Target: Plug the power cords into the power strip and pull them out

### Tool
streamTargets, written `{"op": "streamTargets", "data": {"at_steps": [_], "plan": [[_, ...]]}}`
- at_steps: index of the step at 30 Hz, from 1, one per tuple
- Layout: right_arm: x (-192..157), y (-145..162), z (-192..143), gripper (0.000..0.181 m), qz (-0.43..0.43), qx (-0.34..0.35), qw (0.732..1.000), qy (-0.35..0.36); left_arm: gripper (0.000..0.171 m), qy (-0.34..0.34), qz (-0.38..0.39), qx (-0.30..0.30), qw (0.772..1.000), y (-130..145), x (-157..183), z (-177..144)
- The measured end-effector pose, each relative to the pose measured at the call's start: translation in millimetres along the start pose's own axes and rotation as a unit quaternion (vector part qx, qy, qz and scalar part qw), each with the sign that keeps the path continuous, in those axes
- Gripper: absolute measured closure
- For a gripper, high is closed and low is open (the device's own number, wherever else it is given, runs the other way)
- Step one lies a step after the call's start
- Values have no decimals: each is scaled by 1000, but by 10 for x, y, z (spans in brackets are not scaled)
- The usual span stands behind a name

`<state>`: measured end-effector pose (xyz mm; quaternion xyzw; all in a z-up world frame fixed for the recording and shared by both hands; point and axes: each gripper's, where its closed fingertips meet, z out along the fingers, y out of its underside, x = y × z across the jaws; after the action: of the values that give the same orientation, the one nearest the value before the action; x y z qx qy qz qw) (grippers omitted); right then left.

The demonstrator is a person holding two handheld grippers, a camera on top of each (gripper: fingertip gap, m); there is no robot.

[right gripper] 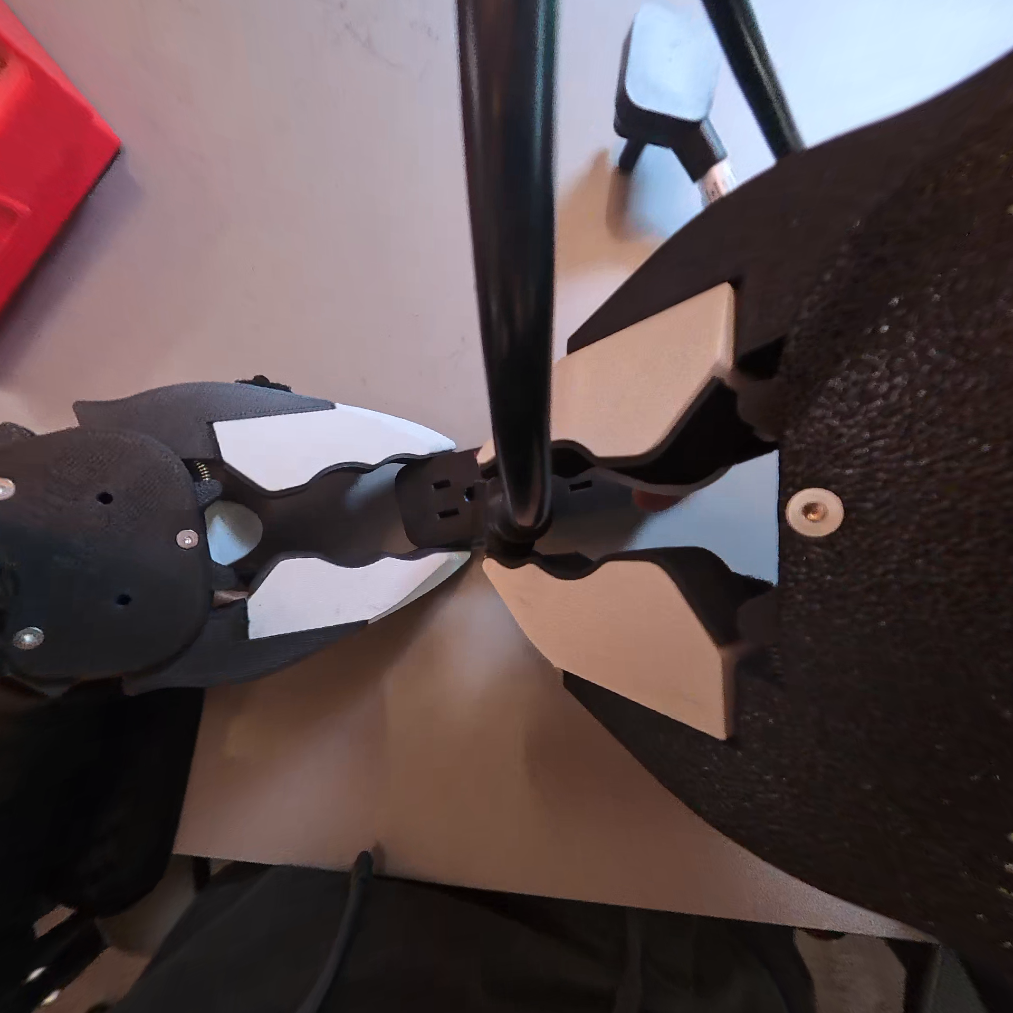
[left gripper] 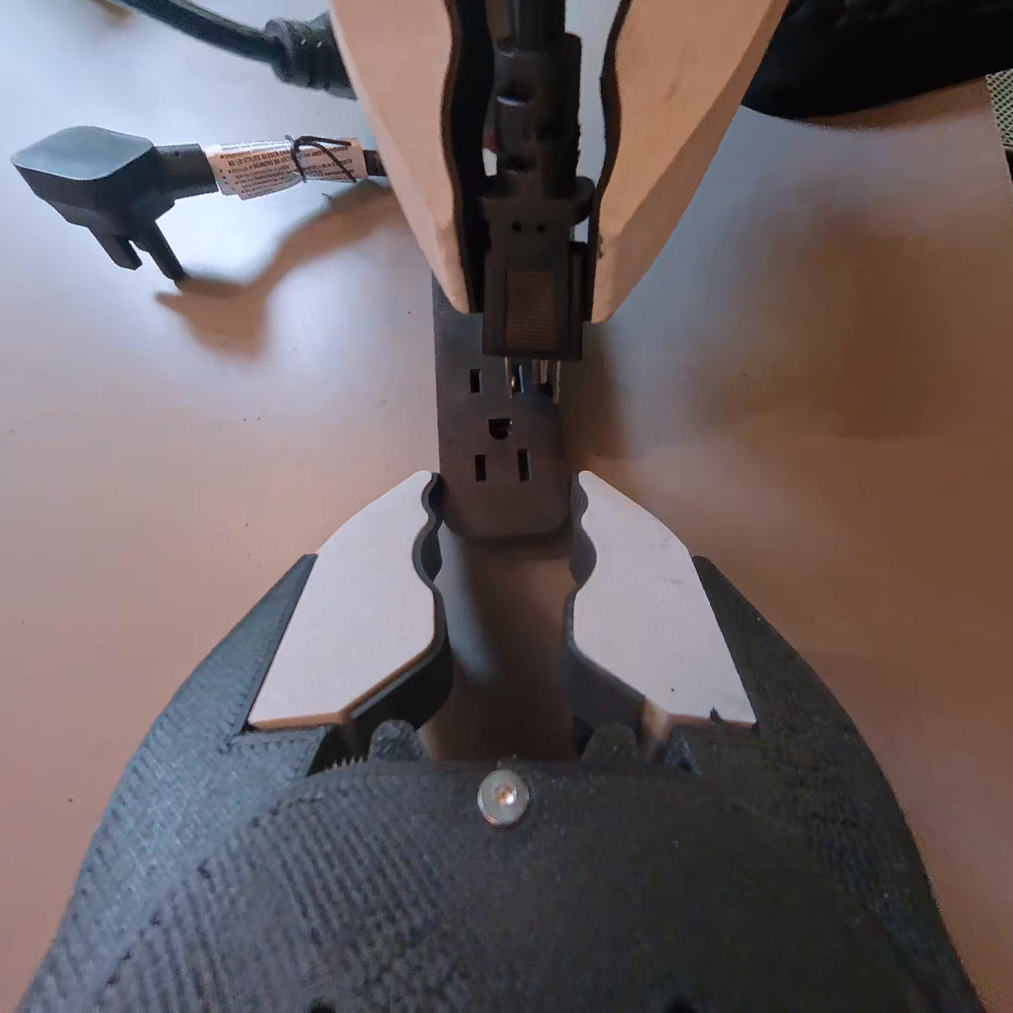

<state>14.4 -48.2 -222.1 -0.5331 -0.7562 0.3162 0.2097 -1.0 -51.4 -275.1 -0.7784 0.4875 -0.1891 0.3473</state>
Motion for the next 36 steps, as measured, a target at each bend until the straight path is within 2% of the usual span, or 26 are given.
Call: {"op": "streamTargets", "data": {"at_steps": [6, 18, 28, 36], "plan": [[7, -92, 117, 152, -37, -57, 998, -16, 127, 13, -8, 6, 1000, 9, -5, 1], [84, -180, 221, 154, -31, -103, 993, -43, 128, 14, 0, 12, 1000, 20, -9, -4], [35, -209, 253, 153, -34, -98, 993, -52, 128, 24, -2, 12, 1000, 53, -16, -38], [100, -197, 275, 156, -29, -116, 992, -25, 128, 28, -8, 11, 1000, 58, -14, -44]]}}
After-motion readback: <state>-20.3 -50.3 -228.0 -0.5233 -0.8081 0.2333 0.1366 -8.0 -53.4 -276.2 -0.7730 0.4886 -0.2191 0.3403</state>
